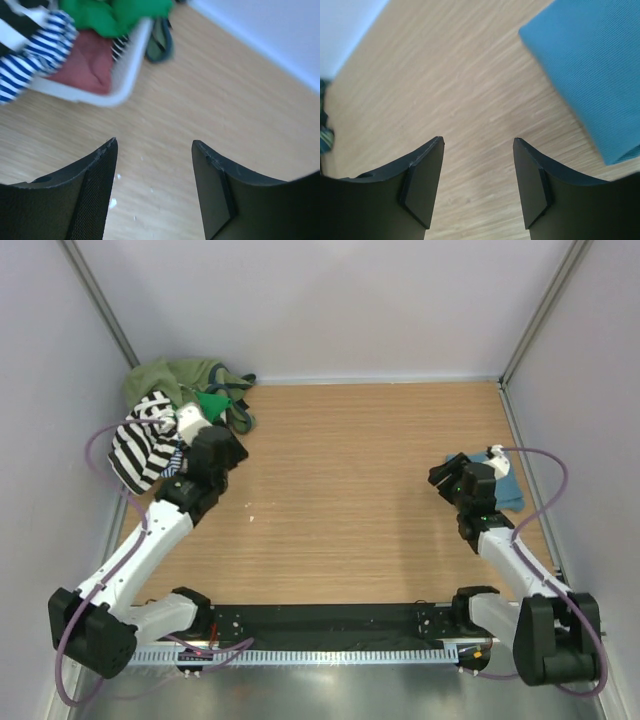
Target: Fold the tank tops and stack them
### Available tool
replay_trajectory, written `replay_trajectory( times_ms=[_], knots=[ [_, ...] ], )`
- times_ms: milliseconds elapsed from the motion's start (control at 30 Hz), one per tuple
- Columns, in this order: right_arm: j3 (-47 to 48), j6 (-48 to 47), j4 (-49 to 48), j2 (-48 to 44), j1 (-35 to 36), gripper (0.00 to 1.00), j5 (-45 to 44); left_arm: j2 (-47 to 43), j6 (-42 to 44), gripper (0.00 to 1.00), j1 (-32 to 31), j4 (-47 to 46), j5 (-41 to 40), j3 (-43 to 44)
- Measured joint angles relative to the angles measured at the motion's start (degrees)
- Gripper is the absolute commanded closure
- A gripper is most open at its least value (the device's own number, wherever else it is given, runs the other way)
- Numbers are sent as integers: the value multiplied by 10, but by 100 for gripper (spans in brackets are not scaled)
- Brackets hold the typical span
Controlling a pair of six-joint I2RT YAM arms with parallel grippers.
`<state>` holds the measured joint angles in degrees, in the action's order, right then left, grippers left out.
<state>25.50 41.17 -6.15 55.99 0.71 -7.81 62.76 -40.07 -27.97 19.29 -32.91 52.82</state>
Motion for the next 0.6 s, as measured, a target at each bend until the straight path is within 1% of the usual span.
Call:
replay_trajectory(
  times_ms=[67, 167, 267, 400, 467, 533, 600],
  knots=[
    [2, -8, -11, 46, 28, 38, 3, 7, -24, 38, 58, 14, 6, 30],
    [5, -16, -21, 93, 55, 38, 3, 9, -64, 38, 152, 38, 18, 46],
    [9, -22, -28, 110, 78, 38, 1, 19, -97, 38, 236, 71, 37, 52],
    [21, -25, -40, 119, 97, 38, 0, 68, -152, 39, 364, 92, 73, 70],
    [28, -27, -44, 126, 101, 38, 0, 97, -165, 40, 403, 95, 79, 78],
    [33, -28, -45, 131, 102, 37, 0, 132, -171, 42, 426, 105, 87, 97],
    [33, -29, -46, 132, 102, 37, 0, 174, -173, 50, 433, 113, 97, 128]
  ],
)
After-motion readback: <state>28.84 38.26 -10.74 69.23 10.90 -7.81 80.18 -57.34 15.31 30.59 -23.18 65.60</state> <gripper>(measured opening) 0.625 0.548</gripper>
